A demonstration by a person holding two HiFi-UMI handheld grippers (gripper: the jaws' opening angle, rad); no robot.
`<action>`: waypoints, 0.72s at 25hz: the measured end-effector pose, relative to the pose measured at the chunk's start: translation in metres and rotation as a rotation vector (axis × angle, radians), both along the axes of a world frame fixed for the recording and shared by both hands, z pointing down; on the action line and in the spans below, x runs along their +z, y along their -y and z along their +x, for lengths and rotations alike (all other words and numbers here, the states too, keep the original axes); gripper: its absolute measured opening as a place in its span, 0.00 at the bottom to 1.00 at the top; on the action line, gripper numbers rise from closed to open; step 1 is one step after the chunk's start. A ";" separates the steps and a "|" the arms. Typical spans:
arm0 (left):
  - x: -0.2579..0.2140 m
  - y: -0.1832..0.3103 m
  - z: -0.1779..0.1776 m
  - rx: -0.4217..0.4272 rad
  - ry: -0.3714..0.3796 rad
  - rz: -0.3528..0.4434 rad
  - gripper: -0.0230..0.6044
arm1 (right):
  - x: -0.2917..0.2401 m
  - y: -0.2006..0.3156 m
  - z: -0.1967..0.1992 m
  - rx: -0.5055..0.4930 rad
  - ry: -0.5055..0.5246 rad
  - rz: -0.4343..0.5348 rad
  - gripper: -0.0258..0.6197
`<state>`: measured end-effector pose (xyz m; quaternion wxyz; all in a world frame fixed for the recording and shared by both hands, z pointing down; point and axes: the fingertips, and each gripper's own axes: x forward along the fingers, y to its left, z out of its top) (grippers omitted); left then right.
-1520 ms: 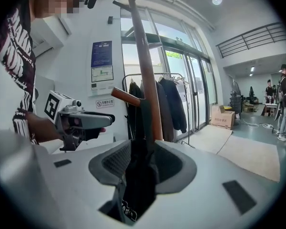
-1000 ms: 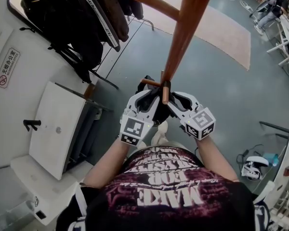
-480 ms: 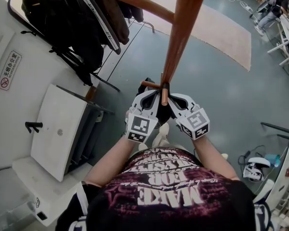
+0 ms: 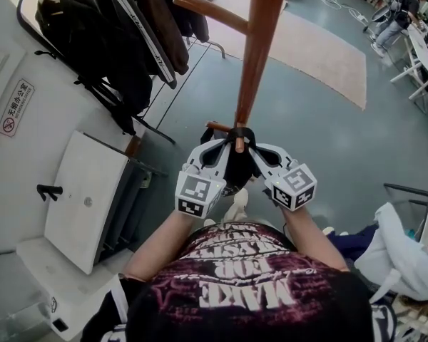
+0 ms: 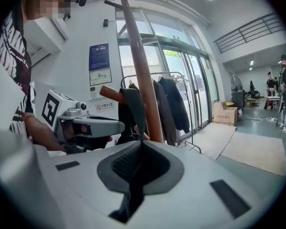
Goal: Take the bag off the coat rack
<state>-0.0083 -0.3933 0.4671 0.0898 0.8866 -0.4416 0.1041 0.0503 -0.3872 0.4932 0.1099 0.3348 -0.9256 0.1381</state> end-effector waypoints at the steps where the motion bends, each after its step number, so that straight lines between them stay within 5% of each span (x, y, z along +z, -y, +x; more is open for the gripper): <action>1: -0.006 -0.002 0.000 -0.003 -0.009 0.003 0.05 | -0.007 -0.002 0.000 0.000 0.008 0.009 0.05; 18: -0.123 -0.067 -0.016 0.021 -0.071 0.172 0.05 | -0.120 -0.059 -0.006 -0.018 0.097 0.174 0.05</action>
